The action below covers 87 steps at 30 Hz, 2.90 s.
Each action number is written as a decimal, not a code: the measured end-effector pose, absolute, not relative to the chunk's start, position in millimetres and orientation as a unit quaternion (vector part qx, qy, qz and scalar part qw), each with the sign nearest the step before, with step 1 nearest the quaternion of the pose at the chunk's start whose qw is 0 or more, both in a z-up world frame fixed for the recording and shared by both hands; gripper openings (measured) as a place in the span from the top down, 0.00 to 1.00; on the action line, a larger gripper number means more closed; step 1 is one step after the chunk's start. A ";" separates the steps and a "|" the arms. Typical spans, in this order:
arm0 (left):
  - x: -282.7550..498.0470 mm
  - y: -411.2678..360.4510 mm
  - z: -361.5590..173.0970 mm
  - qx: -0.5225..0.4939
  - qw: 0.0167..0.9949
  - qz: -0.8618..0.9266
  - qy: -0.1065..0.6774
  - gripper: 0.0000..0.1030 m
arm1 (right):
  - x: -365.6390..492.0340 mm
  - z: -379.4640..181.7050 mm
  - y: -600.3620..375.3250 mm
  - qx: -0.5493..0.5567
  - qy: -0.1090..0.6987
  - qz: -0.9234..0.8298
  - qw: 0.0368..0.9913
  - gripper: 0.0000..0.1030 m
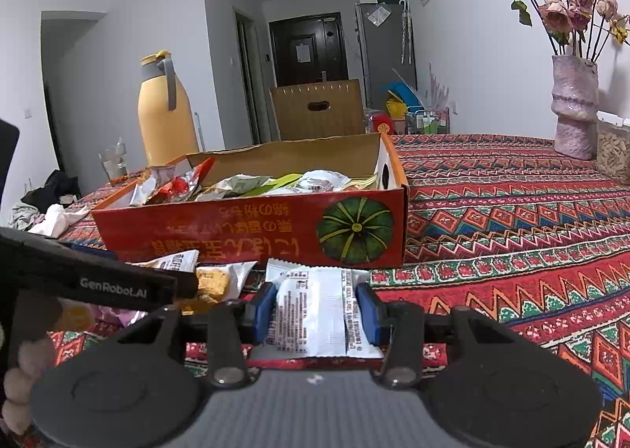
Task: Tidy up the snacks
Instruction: 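Grasp the gold-edged packet with the left tool while right holds its packet, then carry both packets over the box and open both tools to drop them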
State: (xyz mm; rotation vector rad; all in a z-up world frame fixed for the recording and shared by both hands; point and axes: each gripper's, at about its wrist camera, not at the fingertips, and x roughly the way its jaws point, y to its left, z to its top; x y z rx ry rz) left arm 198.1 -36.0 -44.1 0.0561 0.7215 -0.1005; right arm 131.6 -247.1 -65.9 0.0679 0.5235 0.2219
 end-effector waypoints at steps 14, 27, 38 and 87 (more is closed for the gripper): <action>180.7 -21.5 -39.8 0.004 0.938 -0.063 0.342 0.25 | 131.7 -66.4 -247.6 0.032 0.259 0.108 0.959 0.57; 169.5 -31.0 -45.8 0.039 0.943 -0.040 0.329 0.25 | 130.1 -66.8 -246.2 0.027 0.257 0.104 0.960 0.57; 164.3 -32.9 -48.3 0.056 0.948 -0.033 0.312 0.44 | 130.9 -67.1 -244.4 0.023 0.261 0.103 0.960 0.57; 201.2 -24.5 53.3 0.014 0.984 -0.057 0.167 0.84 | 197.4 7.3 -206.5 -0.030 0.171 0.102 0.979 0.57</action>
